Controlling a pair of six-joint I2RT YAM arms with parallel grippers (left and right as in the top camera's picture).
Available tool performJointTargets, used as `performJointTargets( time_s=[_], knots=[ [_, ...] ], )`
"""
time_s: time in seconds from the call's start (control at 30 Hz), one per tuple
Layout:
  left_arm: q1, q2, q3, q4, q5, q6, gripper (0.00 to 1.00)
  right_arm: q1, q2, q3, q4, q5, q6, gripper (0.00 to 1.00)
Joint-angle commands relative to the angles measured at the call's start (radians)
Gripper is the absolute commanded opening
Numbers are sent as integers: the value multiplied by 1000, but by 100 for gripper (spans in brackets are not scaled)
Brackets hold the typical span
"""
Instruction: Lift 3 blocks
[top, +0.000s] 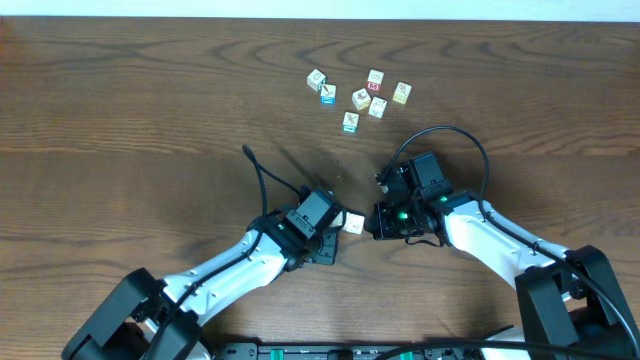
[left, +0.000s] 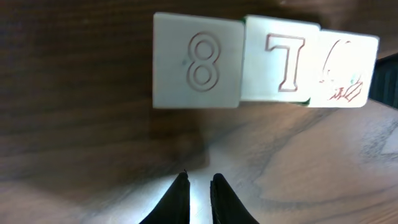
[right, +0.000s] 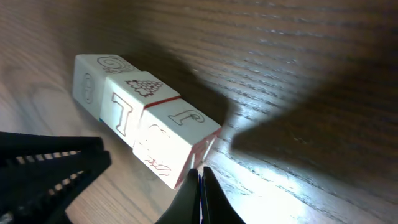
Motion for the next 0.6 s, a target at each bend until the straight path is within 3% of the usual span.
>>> performJointTargets(
  time_s=[0.0, 0.1, 0.3, 0.57],
  knots=[
    [7, -78, 16, -59, -94, 49, 14, -5, 3, 6, -7, 13, 11, 1],
    [35, -150, 31, -128, -192, 54, 14, -5, 3, 6, -16, 44, 28, 1],
    [158, -206, 31, -126, -199, 98, 8, -5, 3, 5, -23, 66, 39, 1],
    [267, -105, 30, -12, -87, 191, 7, 5, 3, 5, -21, 73, 103, 1]
  ],
)
